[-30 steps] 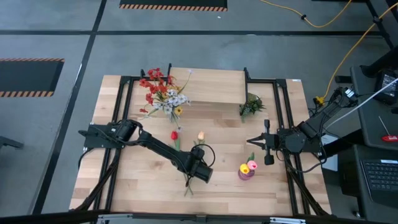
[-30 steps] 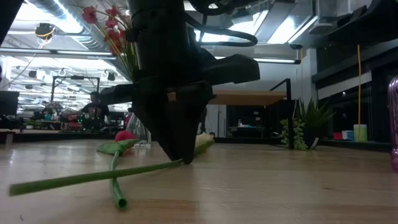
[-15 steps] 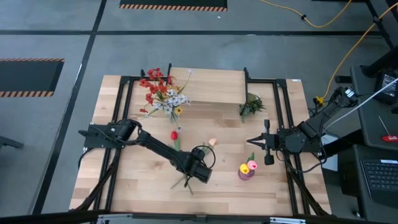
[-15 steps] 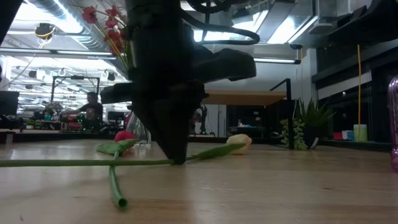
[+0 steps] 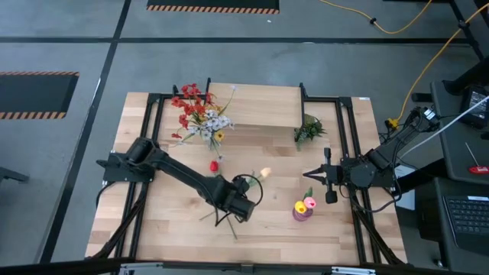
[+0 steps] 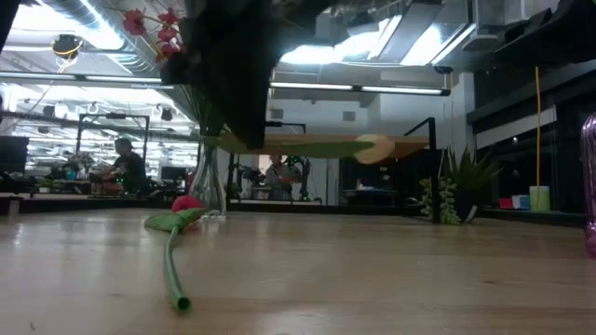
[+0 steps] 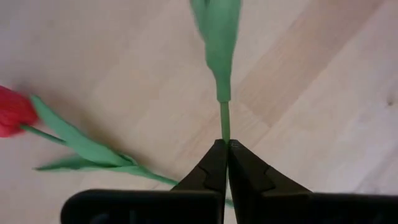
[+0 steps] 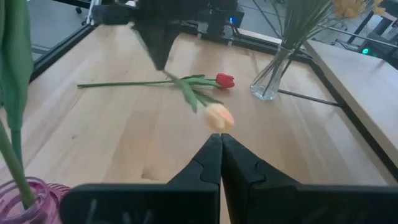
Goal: Pick and place flowers into a vace then onto a shelf
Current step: Put the white flower into the purple vase
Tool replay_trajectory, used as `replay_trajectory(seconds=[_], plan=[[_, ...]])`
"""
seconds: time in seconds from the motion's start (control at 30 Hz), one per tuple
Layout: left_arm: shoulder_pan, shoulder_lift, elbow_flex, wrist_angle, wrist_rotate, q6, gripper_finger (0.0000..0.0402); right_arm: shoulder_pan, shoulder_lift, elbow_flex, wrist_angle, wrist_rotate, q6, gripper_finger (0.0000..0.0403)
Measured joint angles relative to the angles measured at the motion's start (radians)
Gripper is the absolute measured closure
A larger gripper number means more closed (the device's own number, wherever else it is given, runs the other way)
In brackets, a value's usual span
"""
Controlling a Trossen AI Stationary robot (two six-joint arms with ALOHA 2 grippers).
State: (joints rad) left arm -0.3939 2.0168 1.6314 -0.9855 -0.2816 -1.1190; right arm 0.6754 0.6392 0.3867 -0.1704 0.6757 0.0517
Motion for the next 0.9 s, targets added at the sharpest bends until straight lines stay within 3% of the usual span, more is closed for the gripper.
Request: replay_trajectory(seconds=[0.37, 0.6, 0.77, 0.9], plan=[[0.003, -0.125, 0.000, -0.036, -0.029, 0.266, 0.0398, 0.000, 0.000, 0.000, -0.006, 0.000, 0.000, 0.0396], [0.003, -0.138, 0.000, -0.033, -0.049, 0.417, 0.0398, 0.000, 0.000, 0.000, -0.014, 0.000, 0.000, 0.0396], [0.004, -0.143, -0.020, -0.026, -0.049, 0.461, 0.0398, 0.000, 0.000, 0.000, -0.017, 0.000, 0.000, 0.0396], [0.005, -0.193, -0.105, 0.036, -0.049, 0.445, 0.0398, 0.000, 0.000, 0.000, -0.017, 0.000, 0.000, 0.0396]])
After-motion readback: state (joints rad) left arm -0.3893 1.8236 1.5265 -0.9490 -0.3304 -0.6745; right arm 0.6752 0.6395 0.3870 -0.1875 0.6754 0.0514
